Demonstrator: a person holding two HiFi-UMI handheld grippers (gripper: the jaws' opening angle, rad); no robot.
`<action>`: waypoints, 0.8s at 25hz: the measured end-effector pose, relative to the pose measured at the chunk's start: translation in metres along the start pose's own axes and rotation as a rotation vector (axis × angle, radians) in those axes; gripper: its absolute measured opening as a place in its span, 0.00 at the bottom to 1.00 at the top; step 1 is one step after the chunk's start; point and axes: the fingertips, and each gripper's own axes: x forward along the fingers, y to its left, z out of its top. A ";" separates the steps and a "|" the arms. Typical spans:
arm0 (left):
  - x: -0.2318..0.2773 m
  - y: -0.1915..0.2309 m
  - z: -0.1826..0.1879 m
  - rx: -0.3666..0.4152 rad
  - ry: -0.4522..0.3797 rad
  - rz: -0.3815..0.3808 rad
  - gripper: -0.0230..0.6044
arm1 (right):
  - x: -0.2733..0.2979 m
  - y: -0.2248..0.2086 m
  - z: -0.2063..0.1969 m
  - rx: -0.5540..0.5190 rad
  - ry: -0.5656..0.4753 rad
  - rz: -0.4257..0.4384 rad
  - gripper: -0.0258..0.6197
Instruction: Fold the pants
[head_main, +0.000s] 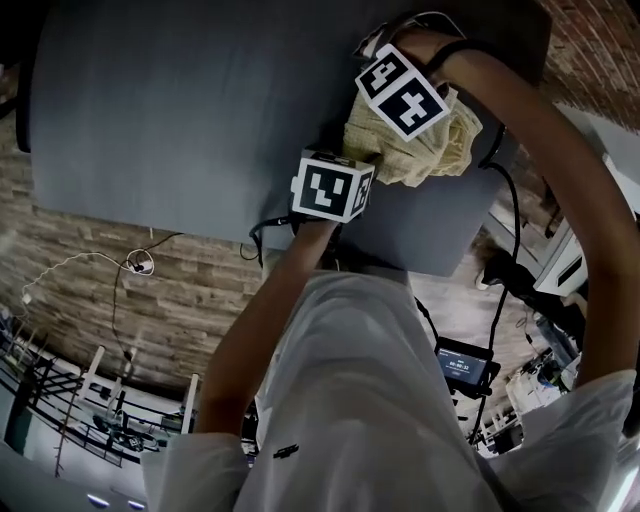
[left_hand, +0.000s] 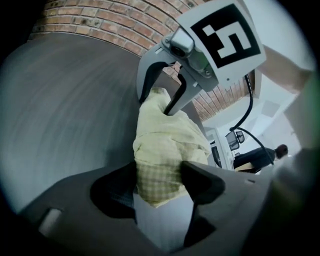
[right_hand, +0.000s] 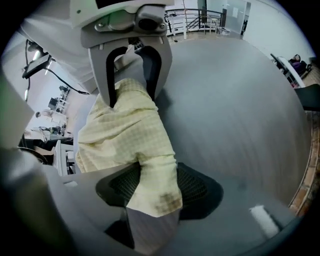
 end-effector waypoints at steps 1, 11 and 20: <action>0.002 0.002 -0.001 0.004 0.003 0.008 0.49 | 0.004 0.001 0.000 0.005 0.008 0.005 0.42; -0.011 -0.014 0.002 0.075 -0.061 0.127 0.33 | -0.023 0.012 0.002 0.036 0.024 -0.230 0.26; -0.038 -0.076 -0.006 0.197 -0.150 0.198 0.32 | -0.072 0.065 0.008 0.100 -0.008 -0.494 0.25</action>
